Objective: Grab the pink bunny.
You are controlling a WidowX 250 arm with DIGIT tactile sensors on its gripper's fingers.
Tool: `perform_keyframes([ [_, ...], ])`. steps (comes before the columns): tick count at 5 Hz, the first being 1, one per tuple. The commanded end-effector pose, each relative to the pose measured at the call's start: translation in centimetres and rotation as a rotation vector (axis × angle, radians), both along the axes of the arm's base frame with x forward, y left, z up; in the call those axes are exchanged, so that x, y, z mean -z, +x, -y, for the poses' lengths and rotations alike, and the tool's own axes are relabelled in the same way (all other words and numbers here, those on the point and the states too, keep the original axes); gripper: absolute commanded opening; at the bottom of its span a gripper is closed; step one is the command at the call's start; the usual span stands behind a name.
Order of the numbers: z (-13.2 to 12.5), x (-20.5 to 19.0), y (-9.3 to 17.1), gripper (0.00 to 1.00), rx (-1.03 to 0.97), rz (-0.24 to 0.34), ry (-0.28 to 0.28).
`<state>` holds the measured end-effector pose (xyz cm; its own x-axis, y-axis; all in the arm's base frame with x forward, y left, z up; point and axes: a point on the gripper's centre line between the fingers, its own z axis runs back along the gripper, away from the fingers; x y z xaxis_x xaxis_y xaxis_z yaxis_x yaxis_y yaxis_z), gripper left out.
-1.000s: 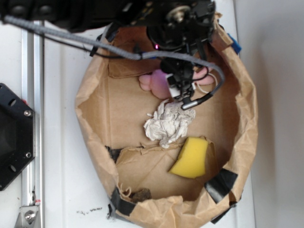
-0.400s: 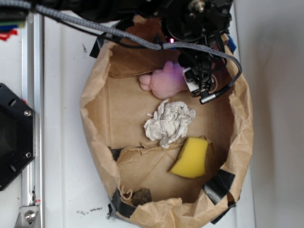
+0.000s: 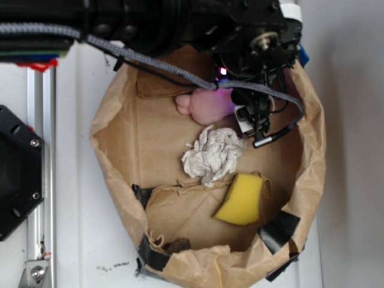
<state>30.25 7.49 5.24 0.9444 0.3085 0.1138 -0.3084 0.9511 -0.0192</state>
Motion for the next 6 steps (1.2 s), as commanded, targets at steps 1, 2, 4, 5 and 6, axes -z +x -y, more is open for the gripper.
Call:
perform_keyframes([
  [1, 1.2, -0.2, 0.0, 1.00, 0.028, 0.013, 0.018],
  [2, 1.0, -0.5, -0.1, 0.00, 0.014, 0.022, 0.006],
  [4, 1.0, -0.8, -0.3, 0.00, 0.022, 0.041, 0.015],
  [5, 1.4, -0.8, -0.8, 0.00, 0.022, 0.043, 0.015],
  [6, 1.5, -1.7, -1.0, 0.00, 0.034, 0.030, 0.007],
])
